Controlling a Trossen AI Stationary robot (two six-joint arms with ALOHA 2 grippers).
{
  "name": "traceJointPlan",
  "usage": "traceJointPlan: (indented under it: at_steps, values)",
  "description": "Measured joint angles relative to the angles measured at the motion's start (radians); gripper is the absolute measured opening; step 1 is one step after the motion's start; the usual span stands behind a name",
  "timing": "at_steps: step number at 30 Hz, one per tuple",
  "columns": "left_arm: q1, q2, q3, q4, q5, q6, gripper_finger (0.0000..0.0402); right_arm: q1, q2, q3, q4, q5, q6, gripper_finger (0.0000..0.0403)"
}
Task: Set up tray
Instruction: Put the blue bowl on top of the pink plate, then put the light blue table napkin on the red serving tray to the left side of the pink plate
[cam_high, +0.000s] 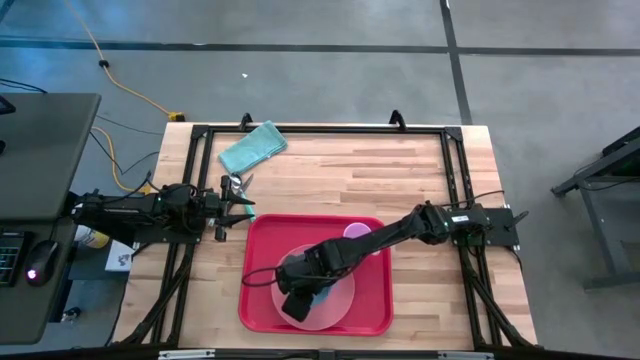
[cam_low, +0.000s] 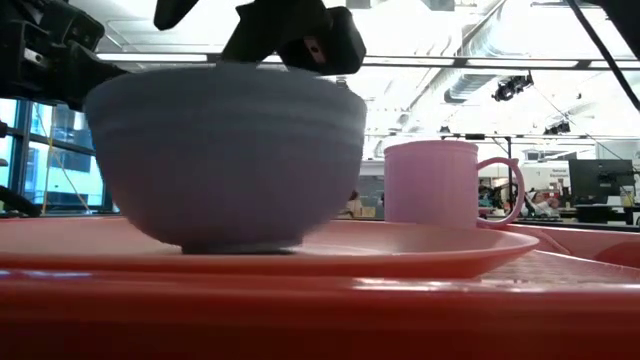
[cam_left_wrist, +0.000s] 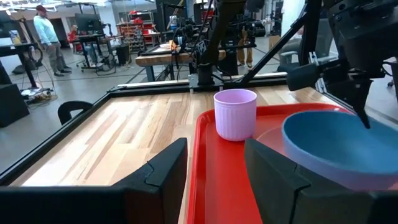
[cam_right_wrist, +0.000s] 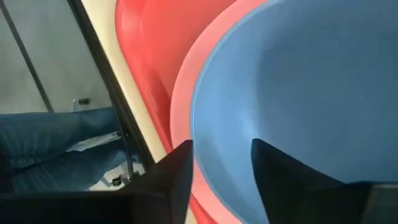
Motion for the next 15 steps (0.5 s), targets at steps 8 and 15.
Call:
traceJointPlan:
  at_steps: [8,15]
  values:
    - [0.0,0.0,0.0,0.0,0.0,0.0,0.0193,-0.038,-0.011,0.0,0.071,0.061,-0.041,0.0207]
    - [0.0,0.0,0.0,0.0,0.0,0.001,0.0193,-0.078,-0.066,0.0,0.121,0.151,-0.101,0.0215]
